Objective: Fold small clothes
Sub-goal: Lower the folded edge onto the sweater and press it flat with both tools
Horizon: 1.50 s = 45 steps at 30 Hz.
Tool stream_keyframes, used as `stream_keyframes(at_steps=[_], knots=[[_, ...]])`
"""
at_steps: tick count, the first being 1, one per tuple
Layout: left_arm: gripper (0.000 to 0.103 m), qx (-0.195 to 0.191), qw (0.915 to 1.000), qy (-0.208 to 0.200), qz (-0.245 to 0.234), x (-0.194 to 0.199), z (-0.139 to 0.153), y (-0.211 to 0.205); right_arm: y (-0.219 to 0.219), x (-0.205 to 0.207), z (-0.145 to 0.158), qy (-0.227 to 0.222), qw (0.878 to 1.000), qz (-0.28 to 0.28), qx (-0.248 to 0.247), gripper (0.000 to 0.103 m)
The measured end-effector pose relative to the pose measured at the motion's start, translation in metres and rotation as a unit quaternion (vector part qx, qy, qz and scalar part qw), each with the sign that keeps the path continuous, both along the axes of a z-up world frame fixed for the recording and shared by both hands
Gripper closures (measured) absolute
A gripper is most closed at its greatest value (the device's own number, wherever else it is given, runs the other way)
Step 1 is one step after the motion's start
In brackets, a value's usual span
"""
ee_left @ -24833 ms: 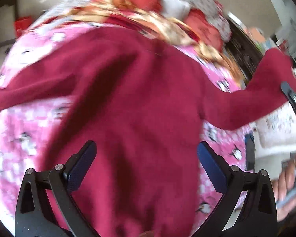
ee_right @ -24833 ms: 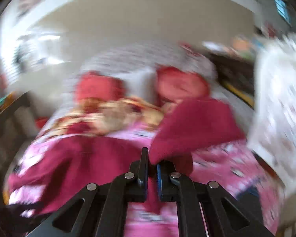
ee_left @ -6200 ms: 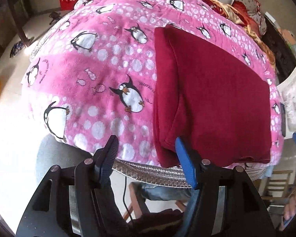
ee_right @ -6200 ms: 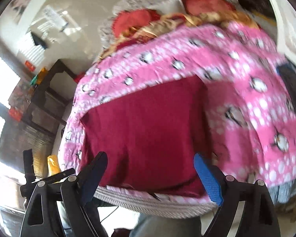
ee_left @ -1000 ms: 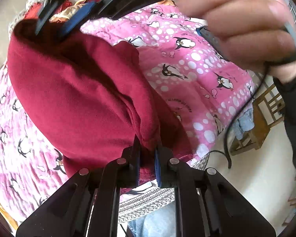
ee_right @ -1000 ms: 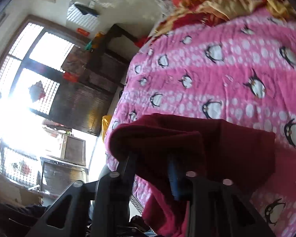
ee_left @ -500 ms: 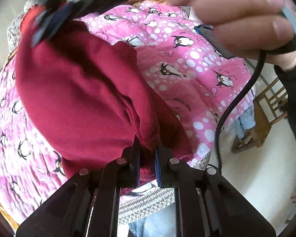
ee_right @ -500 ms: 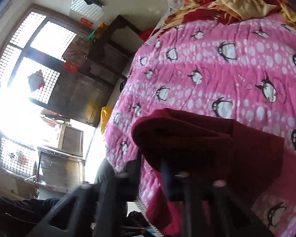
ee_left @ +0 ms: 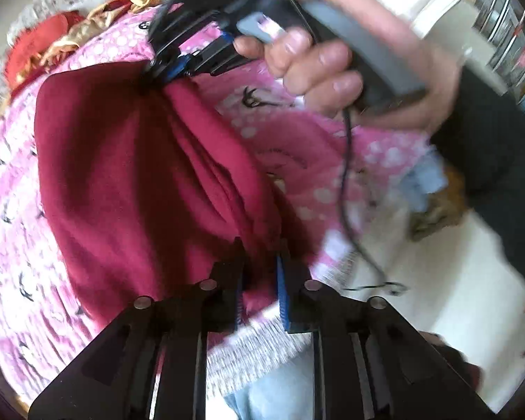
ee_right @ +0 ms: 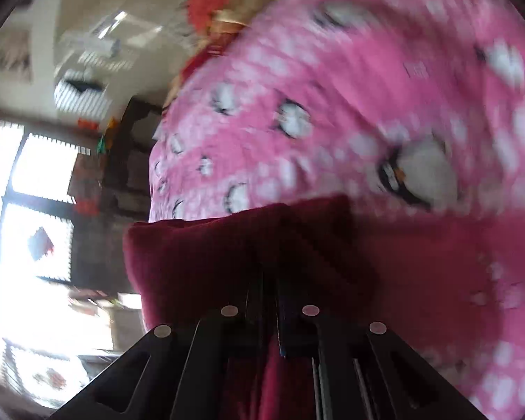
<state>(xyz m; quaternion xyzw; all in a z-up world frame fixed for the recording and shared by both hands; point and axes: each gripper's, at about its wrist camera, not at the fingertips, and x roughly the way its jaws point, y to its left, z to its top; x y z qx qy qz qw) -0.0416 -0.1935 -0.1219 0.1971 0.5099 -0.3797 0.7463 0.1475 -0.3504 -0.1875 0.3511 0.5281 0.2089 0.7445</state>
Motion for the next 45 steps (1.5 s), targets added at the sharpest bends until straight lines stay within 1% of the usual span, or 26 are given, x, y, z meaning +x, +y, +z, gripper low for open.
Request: stream_keyframes(at_steps=[2,3,4,5,6,7,10,13,14,17,18,19,20,21,23,25,27,29,30,32,34,35,38,40,44,45], knots=[[0.077,-0.041,0.9976,0.055,0.010,0.007,0.016,0.023,-0.006,-0.012,0.015,-0.026,1.000,-0.010,0.012,0.093],[0.064,-0.064,0.9944,0.082,0.020,0.013,0.025,0.037,-0.007,-0.021,0.028,-0.046,0.999,-0.012,0.004,0.083],[0.055,-0.083,0.9917,0.092,0.034,0.021,0.034,0.052,-0.007,-0.029,0.039,-0.057,0.998,-0.016,-0.004,0.061],[0.041,-0.097,0.9898,0.089,0.053,0.030,0.042,0.066,-0.007,-0.040,0.053,-0.074,0.997,-0.026,-0.011,0.047],[0.036,-0.108,0.9878,0.078,0.081,0.042,0.050,0.081,-0.005,-0.047,0.062,-0.088,0.996,-0.030,-0.014,0.028],[0.034,-0.113,0.9857,0.065,0.107,0.055,0.056,0.095,0.000,-0.055,0.072,-0.104,0.994,-0.025,-0.020,0.025],[0.030,-0.097,0.9757,0.036,0.193,0.107,0.053,0.125,0.009,-0.070,0.082,-0.110,0.992,-0.033,-0.048,0.024],[0.030,-0.095,0.9588,0.060,0.261,0.169,0.027,0.141,0.017,-0.061,0.069,-0.090,0.991,-0.045,-0.084,0.023],[0.030,-0.100,0.9562,0.071,0.266,0.185,0.019,0.140,0.018,-0.054,0.063,-0.078,0.991,-0.050,-0.098,0.023],[0.030,-0.112,0.9563,0.098,0.252,0.227,-0.005,0.131,0.020,-0.038,0.052,-0.058,0.989,-0.064,-0.117,0.023],[0.028,-0.117,0.9544,0.113,0.250,0.238,-0.012,0.129,0.021,-0.036,0.049,-0.052,0.988,-0.066,-0.131,0.028],[0.028,-0.126,0.9512,0.128,0.251,0.243,-0.017,0.129,0.021,-0.035,0.047,-0.040,0.985,-0.071,-0.149,0.048],[0.027,-0.143,0.9454,0.152,0.251,0.250,-0.024,0.130,0.019,-0.034,0.044,-0.026,0.985,-0.072,-0.157,0.059],[0.027,-0.155,0.9410,0.165,0.251,0.257,-0.028,0.129,0.016,-0.034,0.041,-0.017,0.984,-0.074,-0.160,0.079],[0.025,-0.168,0.9364,0.173,0.254,0.259,-0.035,0.124,0.009,-0.038,0.035,-0.014,0.985,-0.075,-0.156,0.083],[0.025,-0.155,0.9384,0.168,0.259,0.256,-0.045,0.113,0.005,-0.035,0.024,-0.005,0.984,-0.074,-0.164,0.085],[0.020,-0.147,0.9400,0.163,0.261,0.255,-0.051,0.110,-0.004,-0.032,0.014,0.005,0.985,-0.089,-0.145,0.085],[0.020,-0.151,0.9350,0.177,0.267,0.252,-0.044,0.117,-0.013,-0.037,0.015,0.006,0.987,-0.104,-0.123,0.085],[0.020,-0.153,0.9349,0.178,0.266,0.249,-0.038,0.120,-0.014,-0.042,0.021,-0.002,0.988,-0.105,-0.113,0.083],[0.020,-0.154,0.9352,0.171,0.269,0.244,-0.027,0.129,-0.013,-0.057,0.036,-0.025,0.990,-0.100,-0.100,0.067],[0.020,-0.158,0.9325,0.181,0.270,0.237,-0.023,0.137,-0.014,-0.073,0.048,-0.041,0.988,-0.109,-0.105,0.000],[0.020,-0.159,0.9315,0.190,0.266,0.234,-0.024,0.137,-0.012,-0.078,0.053,-0.049,0.987,-0.106,-0.108,0.000],[0.020,-0.156,0.9323,0.198,0.259,0.221,-0.031,0.135,-0.006,-0.080,0.045,-0.022,0.991,-0.084,-0.106,0.000],[0.020,-0.168,0.9285,0.206,0.259,0.218,-0.036,0.132,-0.005,-0.077,0.036,-0.009,0.991,-0.080,-0.107,0.000],[0.018,-0.193,0.9078,0.243,0.282,0.228,-0.054,0.134,0.000,-0.062,0.010,0.021,0.995,-0.073,-0.065,0.012],[0.018,-0.198,0.9003,0.261,0.287,0.232,-0.060,0.133,0.001,-0.060,0.003,0.030,0.995,-0.072,-0.059,0.020]])
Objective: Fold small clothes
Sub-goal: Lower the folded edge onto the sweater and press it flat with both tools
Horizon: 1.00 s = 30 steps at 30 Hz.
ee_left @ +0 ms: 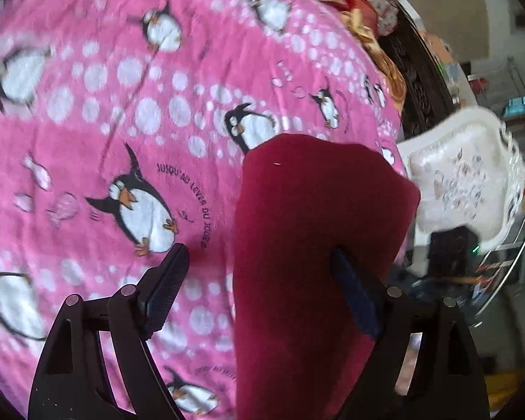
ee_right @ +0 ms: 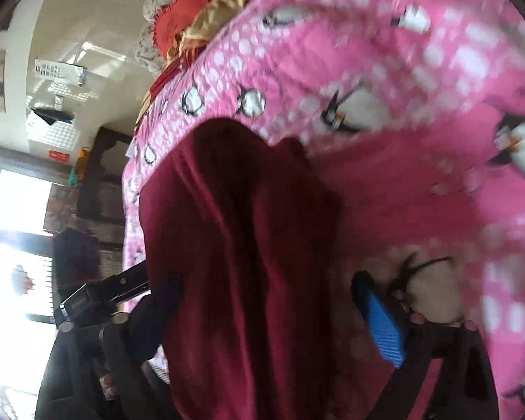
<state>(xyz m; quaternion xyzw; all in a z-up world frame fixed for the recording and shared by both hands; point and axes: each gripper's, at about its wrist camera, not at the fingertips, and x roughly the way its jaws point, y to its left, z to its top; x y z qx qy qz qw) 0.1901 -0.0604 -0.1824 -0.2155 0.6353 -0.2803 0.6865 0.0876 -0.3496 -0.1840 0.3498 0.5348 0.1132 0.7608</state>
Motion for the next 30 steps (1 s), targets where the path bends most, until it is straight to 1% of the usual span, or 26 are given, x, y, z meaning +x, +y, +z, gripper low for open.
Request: stream_keyframes(at_steps=[1,2,3,4,5,6,7,8,9,11,13,15,18,20,21,23,25,26,27,28,29,30], knots=[[0.018,-0.003,1.0000,0.008,0.003,0.002,-0.003,-0.002,0.000,0.002,-0.007,0.006,1.000,0.000,0.013,0.026],[0.021,-0.001,1.0000,0.007,0.005,0.001,-0.003,-0.003,-0.002,0.002,-0.013,0.008,1.000,-0.004,0.017,0.028],[0.037,0.003,1.0000,-0.002,0.002,-0.001,0.001,-0.007,-0.003,0.001,-0.014,0.006,1.000,-0.005,0.012,0.038],[0.055,-0.003,1.0000,-0.006,-0.005,-0.003,0.005,-0.010,-0.002,0.000,-0.014,0.006,1.000,-0.002,0.016,0.050],[0.056,-0.001,0.9999,-0.010,-0.005,-0.006,0.011,-0.012,-0.001,-0.001,-0.014,0.008,1.000,0.002,0.026,0.057],[0.064,0.004,0.9998,-0.019,-0.008,-0.008,0.021,-0.013,0.000,-0.003,-0.010,0.007,1.000,0.004,0.022,0.064],[0.066,0.004,0.9996,-0.026,-0.010,-0.010,0.030,-0.012,0.004,-0.005,-0.001,0.002,1.000,0.012,0.013,0.070],[0.069,-0.004,0.9995,-0.030,-0.008,-0.011,0.040,-0.008,0.007,-0.006,0.006,-0.001,1.000,0.015,0.009,0.072],[0.070,-0.016,0.9992,-0.037,-0.003,-0.012,0.055,0.000,0.010,-0.007,0.016,-0.006,1.000,0.017,0.006,0.072],[0.070,-0.020,0.9983,-0.055,0.002,-0.010,0.079,0.011,0.017,-0.008,0.036,-0.021,0.999,0.022,0.011,0.073],[0.070,-0.015,0.9967,-0.079,0.005,-0.003,0.106,0.022,0.027,0.002,0.055,-0.038,0.998,0.030,0.027,0.073],[0.070,-0.005,0.9949,-0.100,0.007,0.010,0.128,0.035,0.039,0.018,0.068,-0.052,0.997,0.040,0.030,0.073],[0.070,0.018,0.9929,-0.117,0.011,0.038,0.140,0.046,0.058,0.052,0.079,-0.064,0.996,0.057,0.039,0.073],[0.070,0.026,0.9926,-0.117,0.018,0.061,0.136,0.056,0.069,0.079,0.078,-0.065,0.995,0.067,0.039,0.073],[0.070,0.025,0.9933,-0.111,0.022,0.075,0.129,0.059,0.075,0.098,0.075,-0.064,0.995,0.071,0.039,0.073],[0.071,0.020,0.9945,-0.098,0.030,0.103,0.112,0.066,0.080,0.125,0.069,-0.063,0.994,0.076,0.036,0.073],[0.073,0.030,0.9944,-0.094,0.038,0.124,0.095,0.071,0.082,0.154,0.057,-0.058,0.995,0.076,0.033,0.073],[0.080,0.038,0.9942,-0.091,0.043,0.132,0.086,0.073,0.082,0.166,0.050,-0.054,0.995,0.078,0.028,0.073],[0.097,0.050,0.9940,-0.086,0.047,0.142,0.074,0.075,0.081,0.178,0.040,-0.046,0.996,0.075,0.020,0.073],[0.100,0.045,0.9947,-0.080,0.047,0.146,0.066,0.077,0.081,0.187,0.035,-0.039,0.996,0.075,0.014,0.073],[0.100,0.030,0.9960,-0.069,0.049,0.151,0.057,0.079,0.080,0.193,0.025,-0.028,0.997,0.077,0.011,0.073],[0.100,0.017,0.9968,-0.063,0.048,0.154,0.050,0.080,0.079,0.199,0.017,-0.024,0.996,0.078,0.019,0.073]])
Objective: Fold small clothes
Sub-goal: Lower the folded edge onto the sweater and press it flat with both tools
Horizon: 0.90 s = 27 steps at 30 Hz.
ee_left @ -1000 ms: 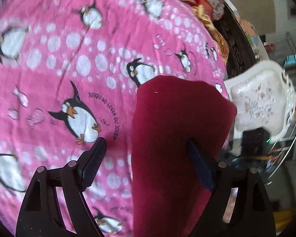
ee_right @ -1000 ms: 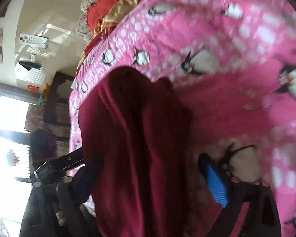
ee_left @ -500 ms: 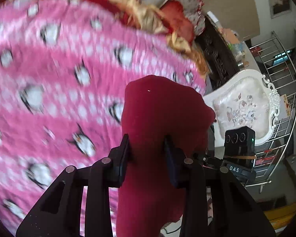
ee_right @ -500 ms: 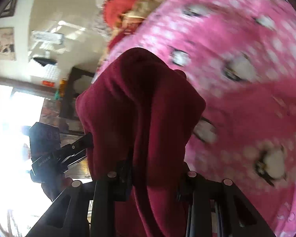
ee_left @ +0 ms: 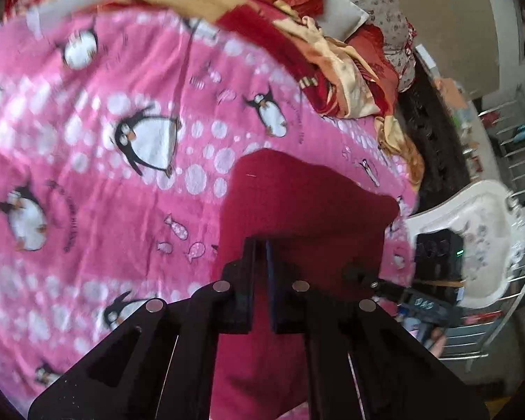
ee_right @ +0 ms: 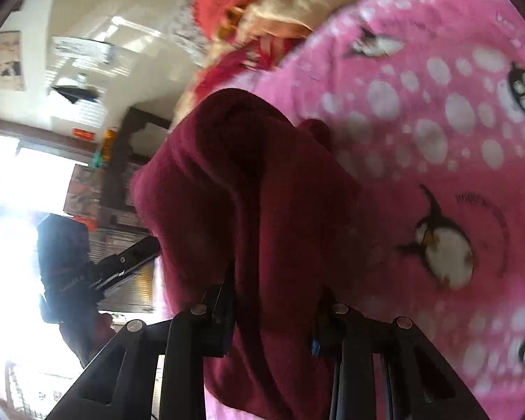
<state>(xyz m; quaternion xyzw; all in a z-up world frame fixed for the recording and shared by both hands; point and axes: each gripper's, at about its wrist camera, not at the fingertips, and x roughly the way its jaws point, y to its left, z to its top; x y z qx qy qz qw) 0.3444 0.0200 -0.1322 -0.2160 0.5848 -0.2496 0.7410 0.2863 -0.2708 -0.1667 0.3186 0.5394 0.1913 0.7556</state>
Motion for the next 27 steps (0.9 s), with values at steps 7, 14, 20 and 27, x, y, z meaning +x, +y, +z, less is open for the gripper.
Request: stream_keyframes(at_steps=[7,14,20,27], knots=[[0.046,0.043,0.9981,-0.034,-0.029,-0.042,0.007,0.005,-0.022,-0.026,0.012,-0.025,0.999,-0.026,0.011,0.048],[0.029,0.102,0.9913,-0.053,-0.063,-0.129,-0.029,0.003,0.005,-0.115,0.017,-0.045,0.998,-0.030,-0.032,0.016],[0.053,0.089,0.9937,-0.046,-0.049,-0.153,-0.047,-0.009,0.026,-0.115,-0.027,0.004,0.998,-0.031,-0.055,0.056],[0.088,0.069,0.9951,-0.056,-0.043,-0.162,-0.014,-0.006,0.012,-0.128,-0.023,0.001,0.999,-0.037,-0.023,0.085]])
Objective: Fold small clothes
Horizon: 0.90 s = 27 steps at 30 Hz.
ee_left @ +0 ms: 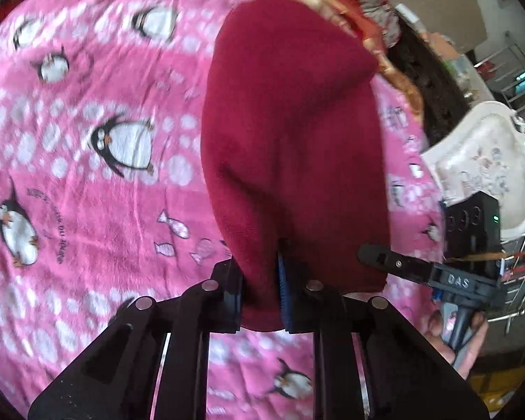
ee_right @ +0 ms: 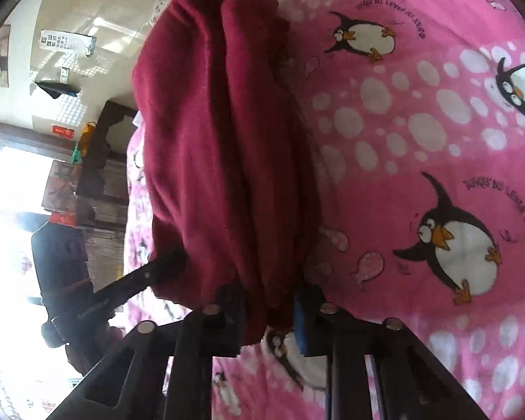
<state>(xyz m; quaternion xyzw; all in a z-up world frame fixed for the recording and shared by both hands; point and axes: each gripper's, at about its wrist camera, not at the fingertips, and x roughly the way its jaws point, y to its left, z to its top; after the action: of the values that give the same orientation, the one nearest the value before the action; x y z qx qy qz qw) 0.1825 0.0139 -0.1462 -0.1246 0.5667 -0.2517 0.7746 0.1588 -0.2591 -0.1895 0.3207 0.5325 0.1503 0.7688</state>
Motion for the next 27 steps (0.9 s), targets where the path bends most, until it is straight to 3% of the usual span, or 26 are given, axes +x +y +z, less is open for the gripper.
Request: stream_keyframes(at_steps=[2,4,8,11,12,13,16,18,20,22,24,27], knots=[[0.088,0.022,0.9997,-0.011,-0.004,-0.007,0.001,-0.006,-0.007,-0.007,0.003,-0.005,1.000,-0.002,0.008,0.085],[0.088,0.077,0.9968,-0.019,-0.011,-0.007,-0.016,-0.020,-0.004,-0.005,-0.011,0.009,1.000,0.002,-0.009,0.085],[0.085,0.097,0.9944,-0.042,-0.010,-0.009,-0.025,-0.026,-0.003,-0.008,-0.015,-0.002,1.000,-0.010,-0.007,0.081],[0.083,0.131,0.9882,-0.078,-0.017,-0.029,-0.007,-0.033,-0.005,-0.024,0.000,-0.019,0.999,-0.021,-0.041,0.066],[0.083,0.147,0.9852,-0.086,-0.019,-0.035,-0.003,-0.035,-0.004,-0.031,0.007,-0.024,0.998,-0.026,-0.054,0.052],[0.082,0.161,0.9826,-0.092,-0.020,-0.042,0.003,-0.037,-0.001,-0.037,0.016,-0.033,0.997,-0.032,-0.065,0.046],[0.081,0.176,0.9782,-0.108,-0.021,-0.070,0.026,-0.037,0.006,-0.060,0.047,-0.064,0.991,-0.051,-0.107,0.038],[0.081,0.180,0.9759,-0.122,-0.022,-0.086,0.044,-0.033,0.013,-0.077,0.072,-0.080,0.980,-0.071,-0.169,0.034],[0.072,0.185,0.9726,-0.140,-0.019,-0.105,0.061,-0.037,0.018,-0.096,0.093,-0.095,0.972,-0.079,-0.198,0.032],[0.050,0.184,0.9691,-0.164,-0.014,-0.127,0.081,-0.034,0.020,-0.114,0.112,-0.106,0.968,-0.093,-0.209,0.028],[0.041,0.184,0.9652,-0.186,-0.009,-0.143,0.096,-0.034,0.026,-0.132,0.128,-0.118,0.965,-0.109,-0.208,0.023],[0.040,0.185,0.9606,-0.207,-0.014,-0.163,0.117,-0.033,0.030,-0.158,0.145,-0.131,0.959,-0.125,-0.219,0.021]])
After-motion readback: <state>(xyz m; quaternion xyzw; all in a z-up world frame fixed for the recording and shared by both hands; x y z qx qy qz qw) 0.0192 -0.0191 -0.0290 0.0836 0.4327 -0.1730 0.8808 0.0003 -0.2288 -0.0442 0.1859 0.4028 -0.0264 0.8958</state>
